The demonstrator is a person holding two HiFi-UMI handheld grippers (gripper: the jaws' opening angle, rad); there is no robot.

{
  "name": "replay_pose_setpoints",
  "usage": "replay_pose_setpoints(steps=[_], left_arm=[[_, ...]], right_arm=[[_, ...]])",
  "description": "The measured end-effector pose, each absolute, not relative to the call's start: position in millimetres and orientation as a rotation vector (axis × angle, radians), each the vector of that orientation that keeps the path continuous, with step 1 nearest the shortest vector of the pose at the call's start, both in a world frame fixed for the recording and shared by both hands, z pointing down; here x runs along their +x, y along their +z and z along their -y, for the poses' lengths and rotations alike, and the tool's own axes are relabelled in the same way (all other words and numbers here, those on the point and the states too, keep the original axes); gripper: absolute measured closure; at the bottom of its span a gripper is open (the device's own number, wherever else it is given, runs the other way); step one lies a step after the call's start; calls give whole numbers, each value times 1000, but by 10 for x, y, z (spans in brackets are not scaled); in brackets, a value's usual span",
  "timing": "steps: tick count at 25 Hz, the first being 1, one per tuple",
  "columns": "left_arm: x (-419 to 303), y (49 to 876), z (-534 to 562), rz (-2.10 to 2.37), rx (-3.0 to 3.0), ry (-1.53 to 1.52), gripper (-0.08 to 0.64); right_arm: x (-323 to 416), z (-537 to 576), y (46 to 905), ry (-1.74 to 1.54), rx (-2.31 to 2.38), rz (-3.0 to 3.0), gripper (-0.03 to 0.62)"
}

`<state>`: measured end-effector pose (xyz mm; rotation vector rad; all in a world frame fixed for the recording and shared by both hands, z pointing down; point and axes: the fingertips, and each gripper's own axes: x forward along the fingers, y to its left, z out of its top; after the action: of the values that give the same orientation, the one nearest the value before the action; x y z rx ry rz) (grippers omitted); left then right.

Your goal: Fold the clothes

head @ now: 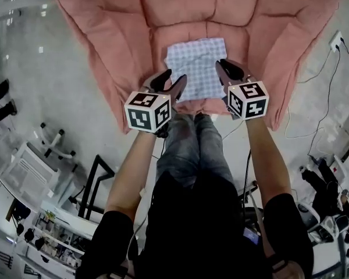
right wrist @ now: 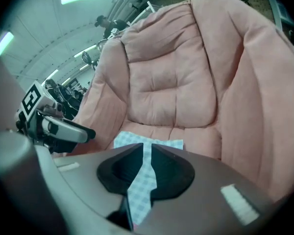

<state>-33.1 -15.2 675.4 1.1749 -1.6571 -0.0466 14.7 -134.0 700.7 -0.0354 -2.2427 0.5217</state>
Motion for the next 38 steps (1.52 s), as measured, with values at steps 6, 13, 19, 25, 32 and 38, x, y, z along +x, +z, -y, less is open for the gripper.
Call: replay_pose_setpoints(steps=[6, 13, 19, 25, 32, 38], left_arm=[[-212, 6027, 170, 1783, 1242, 2, 518], [-70, 5080, 314, 1882, 1329, -28, 552], [-40, 3978, 239, 2050, 1386, -37, 552], [10, 3201, 291, 2182, 1460, -50, 552], [42, 2693, 183, 2232, 1549, -72, 554], [-128, 2426, -153, 2293, 1592, -20, 553]], right_arm=[[422, 1433, 6058, 524, -9, 2375, 558], [679, 1734, 4956, 470, 4, 2540, 588], [902, 1769, 3951, 446, -32, 2670, 588], [923, 1773, 3247, 495, -21, 2801, 588], [1065, 1778, 2757, 469, 23, 2904, 588], [1041, 1669, 2584, 538, 112, 2956, 588]])
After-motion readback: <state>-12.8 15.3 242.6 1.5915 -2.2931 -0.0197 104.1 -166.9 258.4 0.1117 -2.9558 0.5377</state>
